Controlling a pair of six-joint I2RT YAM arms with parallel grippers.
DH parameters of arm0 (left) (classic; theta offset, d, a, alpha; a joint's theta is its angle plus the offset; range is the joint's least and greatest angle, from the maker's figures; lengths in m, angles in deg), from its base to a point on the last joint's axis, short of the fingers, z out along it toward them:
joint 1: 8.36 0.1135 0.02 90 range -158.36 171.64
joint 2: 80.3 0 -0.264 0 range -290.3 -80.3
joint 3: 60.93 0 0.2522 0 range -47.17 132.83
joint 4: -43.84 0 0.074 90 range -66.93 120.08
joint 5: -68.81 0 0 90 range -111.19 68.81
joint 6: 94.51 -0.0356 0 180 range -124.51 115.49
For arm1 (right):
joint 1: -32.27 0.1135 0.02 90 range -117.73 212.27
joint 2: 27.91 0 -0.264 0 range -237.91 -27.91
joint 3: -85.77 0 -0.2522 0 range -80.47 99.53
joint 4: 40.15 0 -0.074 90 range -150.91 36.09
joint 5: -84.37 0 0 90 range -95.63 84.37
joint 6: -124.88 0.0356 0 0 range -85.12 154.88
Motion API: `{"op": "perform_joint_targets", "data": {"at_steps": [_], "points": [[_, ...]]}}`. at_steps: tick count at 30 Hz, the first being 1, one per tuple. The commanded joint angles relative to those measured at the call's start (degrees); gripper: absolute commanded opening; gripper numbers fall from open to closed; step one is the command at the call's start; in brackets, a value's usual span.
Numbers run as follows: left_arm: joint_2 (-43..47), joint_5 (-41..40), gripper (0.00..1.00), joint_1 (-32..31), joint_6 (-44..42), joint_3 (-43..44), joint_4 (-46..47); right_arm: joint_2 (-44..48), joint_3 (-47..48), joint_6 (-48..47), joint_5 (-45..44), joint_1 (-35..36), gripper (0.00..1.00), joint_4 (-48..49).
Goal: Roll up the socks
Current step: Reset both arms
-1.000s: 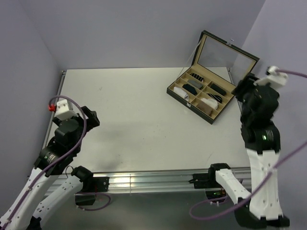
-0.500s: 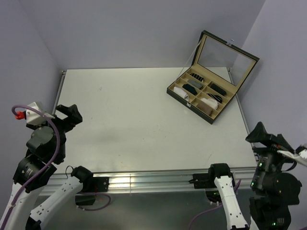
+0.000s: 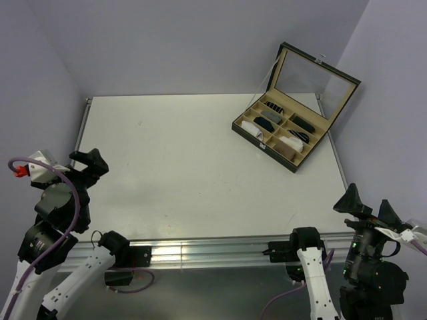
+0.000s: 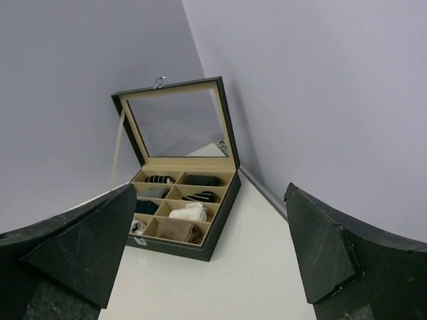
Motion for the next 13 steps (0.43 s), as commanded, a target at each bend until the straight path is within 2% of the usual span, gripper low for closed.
{"op": "perform_joint_targets", "data": {"at_steps": [1, 13], "points": [[0.1, -1.4, 1.0, -0.3, 1.4, -0.4, 2.4, 0.7, -0.8, -1.1, 0.9, 0.7, 1.0, 2.0], [-1.3, -1.6, 0.99, -0.3, 1.0, -1.4, 3.9, -0.9, -2.8, -1.6, 2.1, 0.8, 1.0, 3.4]]}}
